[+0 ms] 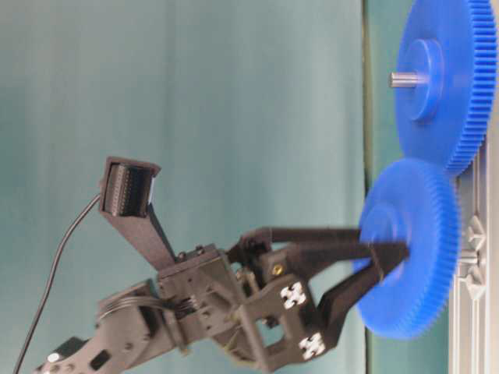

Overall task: Insert the small gear onto the shaft.
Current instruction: 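Align the gear's bore above the shaft beside the large gear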

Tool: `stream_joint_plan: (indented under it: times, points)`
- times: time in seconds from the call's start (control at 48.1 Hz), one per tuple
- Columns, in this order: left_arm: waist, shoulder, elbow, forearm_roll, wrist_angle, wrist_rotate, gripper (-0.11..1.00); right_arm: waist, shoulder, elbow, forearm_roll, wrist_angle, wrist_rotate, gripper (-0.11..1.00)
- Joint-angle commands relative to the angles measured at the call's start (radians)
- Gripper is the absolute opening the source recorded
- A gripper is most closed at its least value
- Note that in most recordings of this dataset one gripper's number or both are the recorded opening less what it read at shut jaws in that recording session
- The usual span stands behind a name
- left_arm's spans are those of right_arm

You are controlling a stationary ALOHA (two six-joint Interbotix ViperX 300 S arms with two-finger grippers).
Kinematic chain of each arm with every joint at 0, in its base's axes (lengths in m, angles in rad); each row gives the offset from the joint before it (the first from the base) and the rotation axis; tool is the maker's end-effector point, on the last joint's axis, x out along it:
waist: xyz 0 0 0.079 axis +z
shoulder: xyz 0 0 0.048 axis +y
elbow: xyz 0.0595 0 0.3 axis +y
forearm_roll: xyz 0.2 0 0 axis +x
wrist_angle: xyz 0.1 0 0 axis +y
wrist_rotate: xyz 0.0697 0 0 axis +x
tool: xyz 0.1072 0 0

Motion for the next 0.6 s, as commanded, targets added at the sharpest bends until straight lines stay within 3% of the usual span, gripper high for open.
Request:
stream_joint_plan:
  times: [0.0,0.333,0.582]
  points:
    - [0.025,-0.015,-0.005,0.005,0.006,0.002,0.72,0.002,0.005,-0.008,0.000,-0.008,0.011,0.11]
    - [0.046,-0.034,0.017,0.006,0.069,0.005,0.72,0.002,0.005,-0.008,0.002,-0.009,0.011,0.11]
    - [0.046,-0.049,0.044,0.006,0.080,0.005,0.72,0.002,0.005,-0.006,0.000,-0.009,0.048,0.11]
